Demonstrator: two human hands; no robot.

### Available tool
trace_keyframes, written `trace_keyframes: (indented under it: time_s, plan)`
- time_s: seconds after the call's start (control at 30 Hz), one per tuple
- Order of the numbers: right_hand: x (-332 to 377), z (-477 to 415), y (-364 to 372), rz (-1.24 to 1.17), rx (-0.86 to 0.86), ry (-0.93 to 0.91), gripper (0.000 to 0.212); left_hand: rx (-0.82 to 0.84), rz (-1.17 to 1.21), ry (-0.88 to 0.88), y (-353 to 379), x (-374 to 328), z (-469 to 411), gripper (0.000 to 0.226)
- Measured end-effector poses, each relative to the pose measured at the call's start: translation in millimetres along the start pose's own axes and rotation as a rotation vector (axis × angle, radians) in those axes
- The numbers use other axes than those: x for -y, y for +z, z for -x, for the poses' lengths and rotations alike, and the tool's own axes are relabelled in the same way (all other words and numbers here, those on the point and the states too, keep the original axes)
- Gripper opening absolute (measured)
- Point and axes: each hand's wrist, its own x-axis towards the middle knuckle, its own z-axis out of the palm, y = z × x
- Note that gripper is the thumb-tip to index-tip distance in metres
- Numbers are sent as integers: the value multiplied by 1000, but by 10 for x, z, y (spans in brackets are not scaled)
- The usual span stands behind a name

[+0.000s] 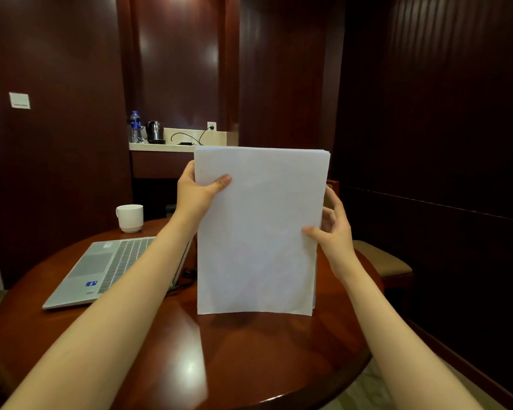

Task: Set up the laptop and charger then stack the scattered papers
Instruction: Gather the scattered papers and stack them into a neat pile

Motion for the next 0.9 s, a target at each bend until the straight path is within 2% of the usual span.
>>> trace_keyframes:
  time_s: [0.17, 0.3, 0.57, 0.67, 0.8, 0.9]
  plan:
    - [-138, 145, -95, -66, -26, 136, 75, -52, 75, -16, 58, -13, 34, 26]
    - [-126, 162, -86, -105, -74, 165, 76, -106, 143, -52, 67, -25, 51, 27]
    - [-196, 152, -165, -76, -41, 250, 81, -347, 409, -207, -212, 20, -18, 24]
    - [-310, 241, -193, -168, -145, 332, 75, -385, 547, -279, -339, 103, -4, 24]
    - [-322, 285, 31, -435, -177, 389, 50, -322, 668, -367, -390, 219, 135, 45]
    - [-277, 248, 192, -468, -240, 371, 41, -276, 653, -442, -422, 297, 213, 31]
